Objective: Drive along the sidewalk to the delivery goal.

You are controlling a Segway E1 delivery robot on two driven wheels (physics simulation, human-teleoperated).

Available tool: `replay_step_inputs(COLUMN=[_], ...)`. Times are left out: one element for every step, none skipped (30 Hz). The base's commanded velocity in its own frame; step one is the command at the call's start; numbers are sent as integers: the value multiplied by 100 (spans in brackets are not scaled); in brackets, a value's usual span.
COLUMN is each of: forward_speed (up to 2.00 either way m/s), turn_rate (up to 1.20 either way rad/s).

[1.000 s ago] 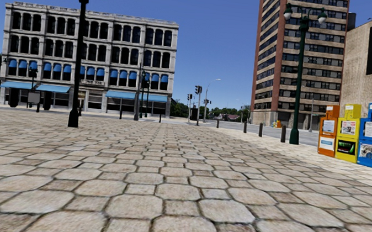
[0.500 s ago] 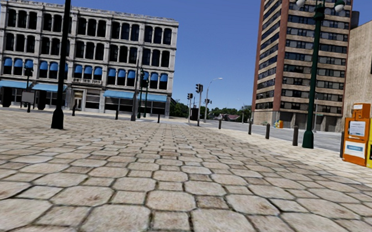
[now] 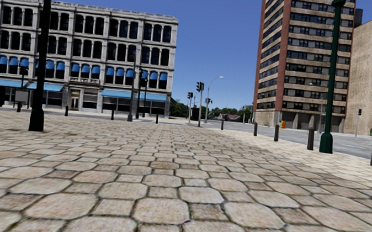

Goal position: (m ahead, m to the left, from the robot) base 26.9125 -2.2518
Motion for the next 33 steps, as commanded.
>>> replay_step_inputs(forward_speed=[200,200,200,200,200,200,200,200,200,200,200,200,200,200,200,200,200,200,200,200,200,200,200,200,200,200,200,200,200,200,200,200,200], turn_rate=[0,0,0,0,0,0,0,0,0,0,0,0,0,0,0,0,0,0,0,0,0,0,0,0,0,0,0,0,0,0,0,0,0])
